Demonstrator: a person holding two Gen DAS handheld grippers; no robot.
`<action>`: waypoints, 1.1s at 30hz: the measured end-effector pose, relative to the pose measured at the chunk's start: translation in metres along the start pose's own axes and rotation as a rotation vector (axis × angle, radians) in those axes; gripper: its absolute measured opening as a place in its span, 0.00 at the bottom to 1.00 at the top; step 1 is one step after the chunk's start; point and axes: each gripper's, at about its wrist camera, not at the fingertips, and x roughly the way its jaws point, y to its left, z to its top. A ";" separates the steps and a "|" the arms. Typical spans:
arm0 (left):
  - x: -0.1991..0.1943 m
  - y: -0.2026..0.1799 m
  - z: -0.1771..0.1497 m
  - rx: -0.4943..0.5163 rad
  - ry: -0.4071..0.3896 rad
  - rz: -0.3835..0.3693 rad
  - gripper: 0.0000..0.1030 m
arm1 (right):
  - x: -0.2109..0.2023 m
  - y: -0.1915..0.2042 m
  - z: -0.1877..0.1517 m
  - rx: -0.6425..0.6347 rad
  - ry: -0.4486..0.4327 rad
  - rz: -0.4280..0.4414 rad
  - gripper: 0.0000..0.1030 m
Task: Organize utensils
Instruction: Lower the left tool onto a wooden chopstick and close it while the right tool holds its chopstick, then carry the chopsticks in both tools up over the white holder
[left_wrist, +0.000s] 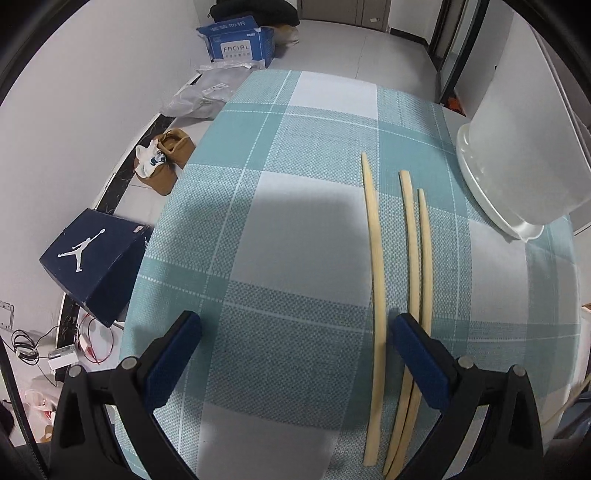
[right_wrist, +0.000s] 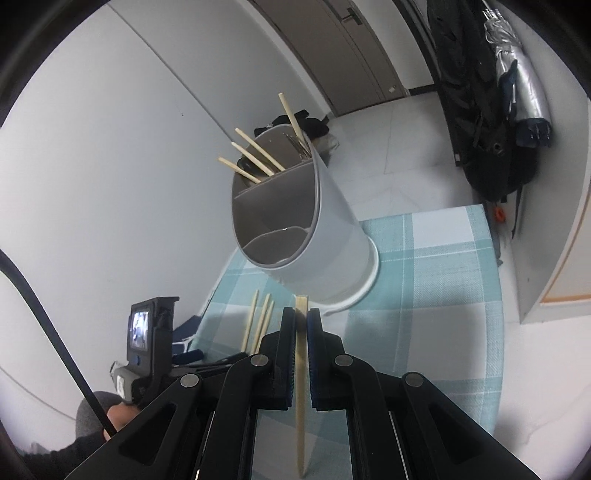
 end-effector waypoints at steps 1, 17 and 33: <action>0.000 0.000 0.003 0.003 0.003 0.006 0.99 | -0.001 -0.001 0.000 -0.003 -0.005 -0.009 0.05; 0.012 -0.028 0.062 0.174 0.061 -0.030 0.50 | -0.005 0.008 0.004 -0.030 -0.051 -0.008 0.05; -0.012 -0.006 0.068 -0.037 -0.090 -0.145 0.01 | -0.004 0.012 0.009 -0.052 -0.054 -0.024 0.05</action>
